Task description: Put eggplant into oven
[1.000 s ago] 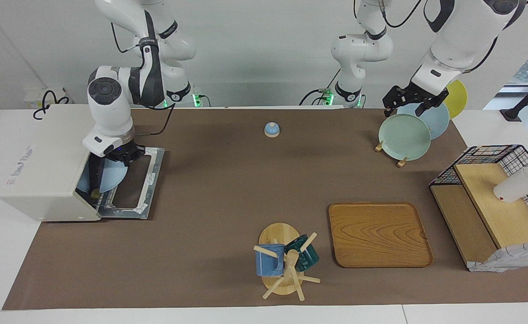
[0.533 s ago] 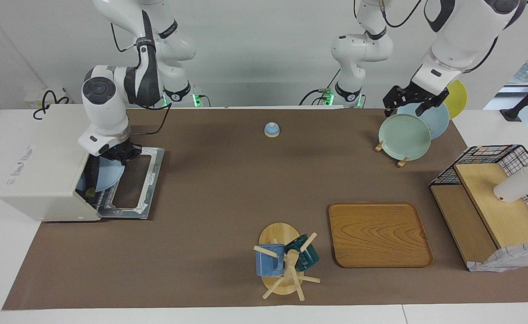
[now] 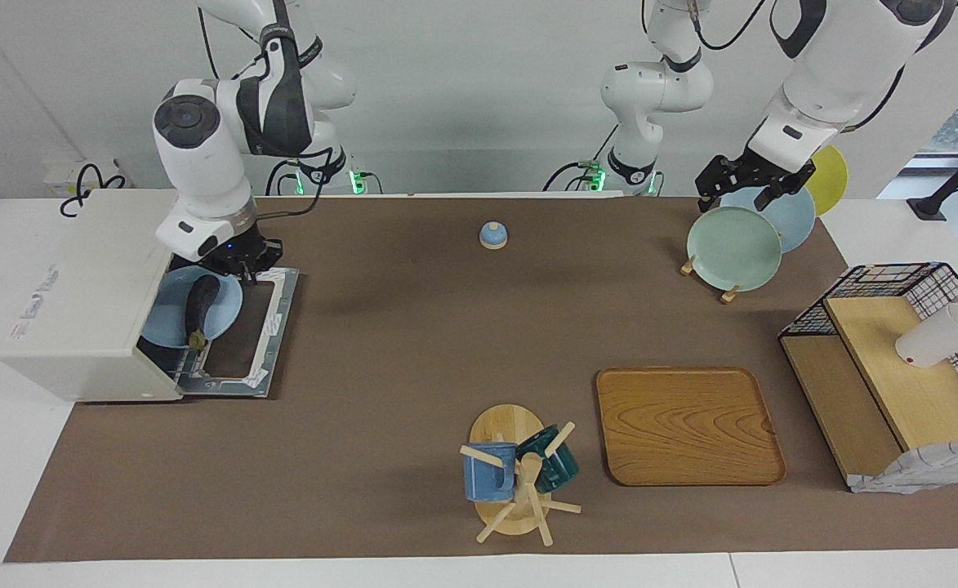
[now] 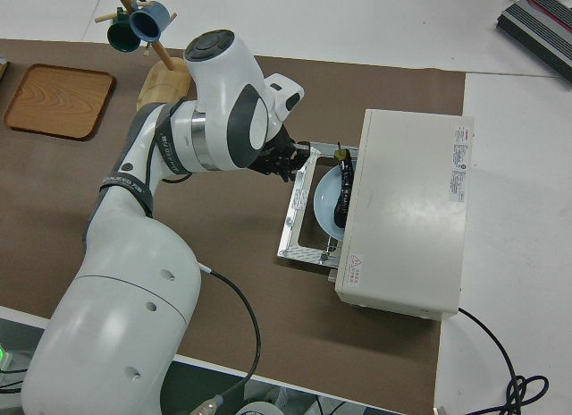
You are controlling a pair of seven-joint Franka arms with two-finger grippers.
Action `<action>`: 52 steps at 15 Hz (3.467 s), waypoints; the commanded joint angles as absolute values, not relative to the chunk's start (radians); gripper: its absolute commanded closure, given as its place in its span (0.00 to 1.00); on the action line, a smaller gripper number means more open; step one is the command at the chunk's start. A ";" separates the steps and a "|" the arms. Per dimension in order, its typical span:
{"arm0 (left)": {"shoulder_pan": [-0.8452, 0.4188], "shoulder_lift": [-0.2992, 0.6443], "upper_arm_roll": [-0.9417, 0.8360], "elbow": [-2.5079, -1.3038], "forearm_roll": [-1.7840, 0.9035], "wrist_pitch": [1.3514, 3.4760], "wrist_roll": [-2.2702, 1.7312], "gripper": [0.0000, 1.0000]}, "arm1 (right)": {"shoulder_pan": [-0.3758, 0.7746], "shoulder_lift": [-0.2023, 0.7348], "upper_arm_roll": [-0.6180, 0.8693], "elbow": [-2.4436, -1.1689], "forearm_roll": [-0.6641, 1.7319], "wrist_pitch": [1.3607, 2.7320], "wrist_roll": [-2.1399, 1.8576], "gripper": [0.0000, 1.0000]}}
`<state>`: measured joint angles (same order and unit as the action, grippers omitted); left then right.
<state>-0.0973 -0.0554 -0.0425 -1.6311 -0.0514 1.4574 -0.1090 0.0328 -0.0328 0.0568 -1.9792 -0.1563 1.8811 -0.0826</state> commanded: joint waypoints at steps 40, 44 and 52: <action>-0.100 -0.057 -0.037 -1.618 -0.032 1.440 -0.104 0.00 | 0.018 0.160 0.058 -2.250 -0.295 2.418 0.086 1.00; -0.100 -0.057 -0.037 -1.618 -0.032 1.440 -0.104 0.00 | 0.023 0.161 0.058 -2.237 -0.365 2.405 0.084 1.00; -0.100 -0.057 -0.037 -1.618 -0.034 1.440 -0.104 0.00 | 0.032 0.160 0.061 -2.085 -0.434 2.208 0.029 1.00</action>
<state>-0.0973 -0.0554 -0.0421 -1.6311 -0.0514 1.4574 -0.1090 0.0517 0.1646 0.0671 -2.1583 -0.3887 2.2651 0.0717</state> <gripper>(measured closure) 0.000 0.991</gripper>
